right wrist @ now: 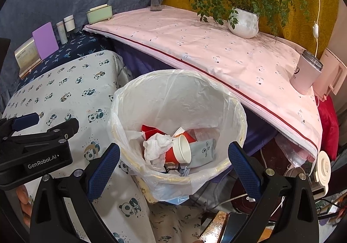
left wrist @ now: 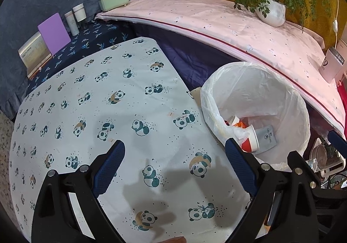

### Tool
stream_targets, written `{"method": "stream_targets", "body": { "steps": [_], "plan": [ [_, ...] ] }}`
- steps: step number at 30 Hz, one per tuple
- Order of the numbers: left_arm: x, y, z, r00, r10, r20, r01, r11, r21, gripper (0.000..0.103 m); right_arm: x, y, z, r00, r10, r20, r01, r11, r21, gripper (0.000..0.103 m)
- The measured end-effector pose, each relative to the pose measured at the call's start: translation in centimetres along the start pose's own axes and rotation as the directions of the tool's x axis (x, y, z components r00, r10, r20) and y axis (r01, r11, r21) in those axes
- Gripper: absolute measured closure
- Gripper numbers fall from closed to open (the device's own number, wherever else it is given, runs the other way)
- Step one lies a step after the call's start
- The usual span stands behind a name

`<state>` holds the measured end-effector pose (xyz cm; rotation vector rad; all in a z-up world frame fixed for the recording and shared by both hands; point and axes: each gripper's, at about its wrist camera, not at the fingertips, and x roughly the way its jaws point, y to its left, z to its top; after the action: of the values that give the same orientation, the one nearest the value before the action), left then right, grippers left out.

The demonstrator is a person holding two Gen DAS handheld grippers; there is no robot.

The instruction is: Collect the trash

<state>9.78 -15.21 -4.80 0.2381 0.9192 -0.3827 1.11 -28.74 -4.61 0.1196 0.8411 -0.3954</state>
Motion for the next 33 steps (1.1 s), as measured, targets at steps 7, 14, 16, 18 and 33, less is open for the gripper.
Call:
{"method": "stream_targets", "body": {
  "steps": [7,14,16,18,33],
  "plan": [
    [-0.1,-0.3,-0.2,1.000,-0.004,-0.003,0.004,1.000,0.011,0.014,-0.2,-0.3,-0.4,1.000,-0.007,-0.001,0.007,1.000,0.000,0.007],
    [-0.2,-0.3,-0.3,1.000,0.022,0.001,-0.022,1.000,0.005,0.014,-0.2,-0.4,-0.4,1.000,-0.011,-0.002,0.011,1.000,-0.001,0.007],
    [-0.1,-0.2,-0.3,1.000,0.020,-0.003,-0.020,1.000,-0.002,0.014,-0.2,-0.4,-0.4,1.000,-0.012,-0.002,0.012,1.000,0.000,0.007],
    [-0.1,0.0,-0.4,1.000,0.020,-0.007,-0.020,1.000,-0.008,0.014,-0.2,-0.4,-0.4,1.000,-0.013,-0.004,0.012,1.000,-0.002,0.007],
    [-0.2,0.2,-1.0,0.999,0.033,-0.014,-0.033,0.999,0.009,0.014,-0.4,-0.5,-0.8,1.000,-0.024,-0.004,0.024,1.000,-0.011,0.007]
  ]
}}
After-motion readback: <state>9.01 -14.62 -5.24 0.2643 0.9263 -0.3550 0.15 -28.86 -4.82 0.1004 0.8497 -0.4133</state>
